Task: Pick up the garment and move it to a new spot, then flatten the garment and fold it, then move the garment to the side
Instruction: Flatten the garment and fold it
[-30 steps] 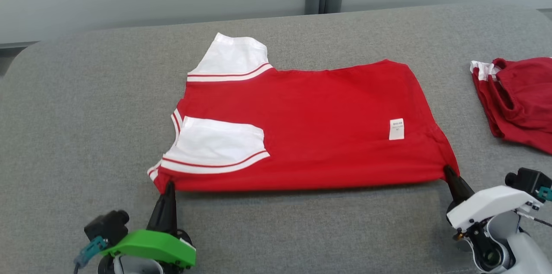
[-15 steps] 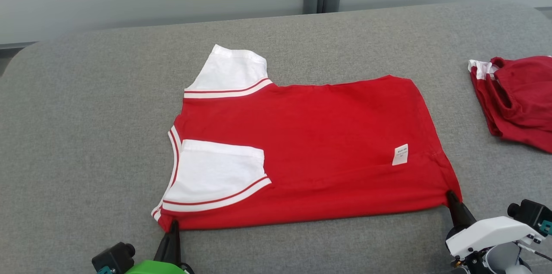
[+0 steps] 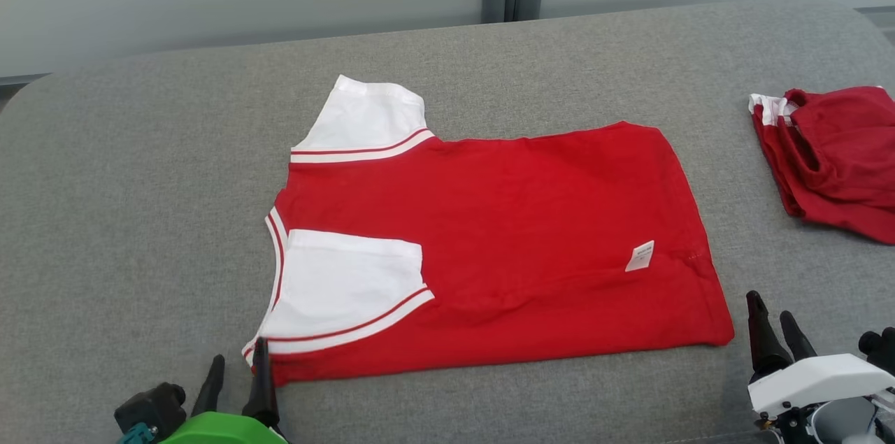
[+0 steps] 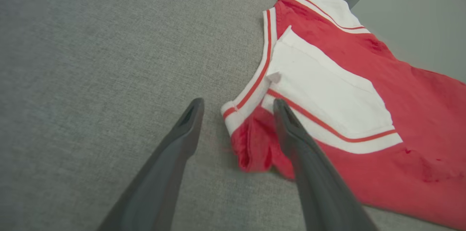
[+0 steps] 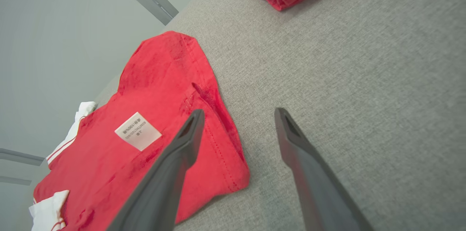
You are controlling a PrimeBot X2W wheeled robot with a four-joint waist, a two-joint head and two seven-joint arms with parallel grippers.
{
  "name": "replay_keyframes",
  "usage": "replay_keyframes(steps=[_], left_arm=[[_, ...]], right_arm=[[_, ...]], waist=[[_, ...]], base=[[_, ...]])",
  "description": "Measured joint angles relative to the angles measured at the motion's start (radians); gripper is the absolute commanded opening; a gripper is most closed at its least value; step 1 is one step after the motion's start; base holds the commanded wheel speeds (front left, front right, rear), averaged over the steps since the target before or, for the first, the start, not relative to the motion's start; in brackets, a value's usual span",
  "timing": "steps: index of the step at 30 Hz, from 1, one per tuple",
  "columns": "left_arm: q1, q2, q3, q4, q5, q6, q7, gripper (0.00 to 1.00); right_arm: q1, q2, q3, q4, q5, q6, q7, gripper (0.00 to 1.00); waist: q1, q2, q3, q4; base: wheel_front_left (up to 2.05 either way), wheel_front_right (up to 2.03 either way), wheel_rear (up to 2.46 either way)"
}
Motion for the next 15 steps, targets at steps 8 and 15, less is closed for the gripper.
replay_keyframes(steps=[8,15], left_arm=[[-0.09,0.06,-0.021,-0.063,0.052,0.012,0.035,1.0],[-0.293,0.103,-0.061,-0.053,0.09,-0.011,0.132,1.0]], right_arm=[[0.009,0.0,-0.025,-0.104,-0.059,0.0,0.011,1.0],[-0.018,-0.007,0.013,-0.201,-0.105,0.0,0.059,1.0]], waist=[[0.0,0.0,0.001,-0.016],[0.0,0.0,0.025,-0.038]], base=[[0.0,0.0,0.0],[0.0,0.0,0.0]])
